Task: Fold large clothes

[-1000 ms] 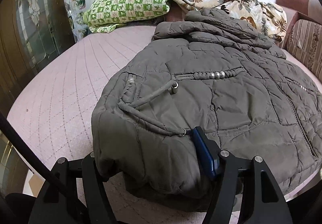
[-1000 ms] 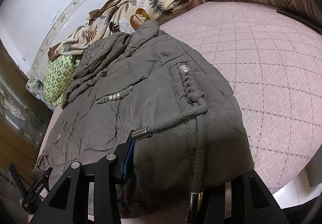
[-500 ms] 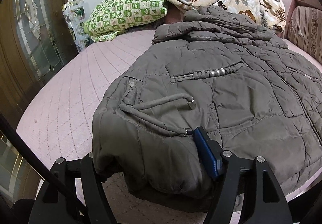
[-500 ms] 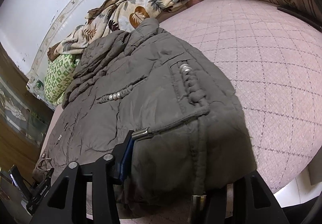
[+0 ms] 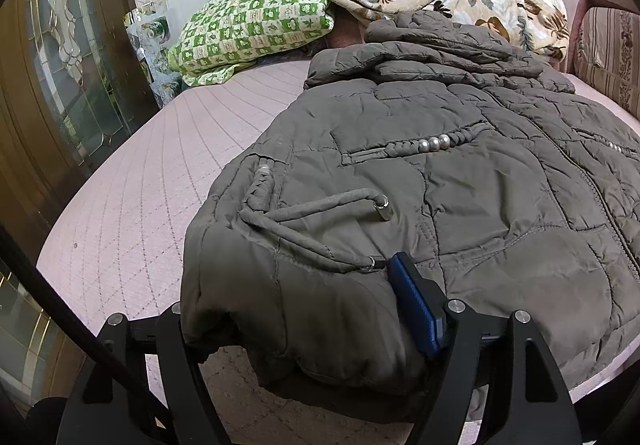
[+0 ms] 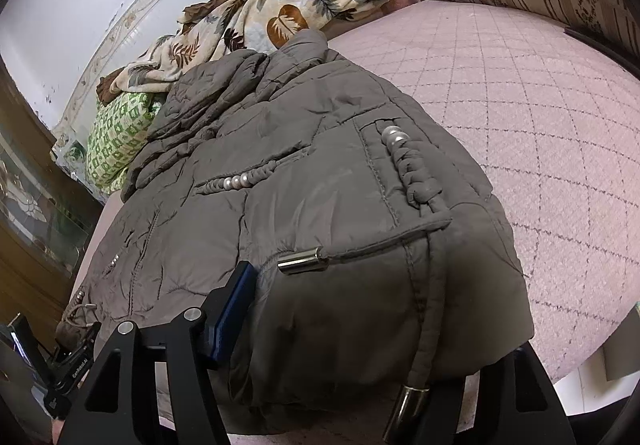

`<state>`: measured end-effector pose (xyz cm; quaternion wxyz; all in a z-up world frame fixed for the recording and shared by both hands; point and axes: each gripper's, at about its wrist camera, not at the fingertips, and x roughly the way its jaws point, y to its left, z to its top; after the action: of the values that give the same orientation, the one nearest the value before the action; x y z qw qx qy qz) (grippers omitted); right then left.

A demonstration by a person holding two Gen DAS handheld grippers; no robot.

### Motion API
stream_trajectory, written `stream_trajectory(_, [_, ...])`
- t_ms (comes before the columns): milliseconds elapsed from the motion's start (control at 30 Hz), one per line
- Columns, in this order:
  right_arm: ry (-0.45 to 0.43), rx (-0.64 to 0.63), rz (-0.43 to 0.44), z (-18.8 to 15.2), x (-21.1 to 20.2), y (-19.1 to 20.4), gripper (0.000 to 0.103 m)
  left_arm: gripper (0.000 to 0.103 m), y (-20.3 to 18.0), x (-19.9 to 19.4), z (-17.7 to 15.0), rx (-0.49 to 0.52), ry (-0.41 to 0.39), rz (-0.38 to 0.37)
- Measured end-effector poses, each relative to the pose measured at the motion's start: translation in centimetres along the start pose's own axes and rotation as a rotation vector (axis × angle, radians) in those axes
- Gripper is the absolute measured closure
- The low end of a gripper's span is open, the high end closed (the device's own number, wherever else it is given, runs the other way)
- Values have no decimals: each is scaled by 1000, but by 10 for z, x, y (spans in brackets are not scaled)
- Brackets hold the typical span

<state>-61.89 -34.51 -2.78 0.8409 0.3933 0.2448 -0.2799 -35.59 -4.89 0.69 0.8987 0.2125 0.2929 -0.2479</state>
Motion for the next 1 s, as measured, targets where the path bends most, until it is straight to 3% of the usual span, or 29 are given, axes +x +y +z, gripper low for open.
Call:
stream_trajectory(300, [-9, 38, 22, -1, -3, -4, 34, 28, 0, 0, 0, 1, -1, 2])
stream_trajectory(367, [-12, 45, 21, -1, -4, -5, 39, 28, 0, 0, 0, 5, -1, 1])
stream_trajectory(400, [-17, 47, 10, -2, -5, -5, 50, 32, 0, -1, 1, 14, -4, -5])
stream_trajectory(433, [-20, 55, 14, -2, -7, -8, 60, 45, 0, -2, 1, 18, -8, -15])
stream_trajectory(533, [-43, 71, 61, -1, -13, -7, 71, 70, -2, -10, 3, 49, -54, -33])
stream_trajectory(567, [-57, 35, 47, 0, -16, -1, 72, 73, -2, -12, 3, 57, -69, -32])
stream_trajectory(767, [-143, -138, -20, 0, -32, 27, 76, 80, 6, -25, 9, 35, -134, -52])
stream_trajectory(1000, [-221, -181, -29, 5, -51, 38, 79, 83, 7, -40, 10, 38, -196, -51])
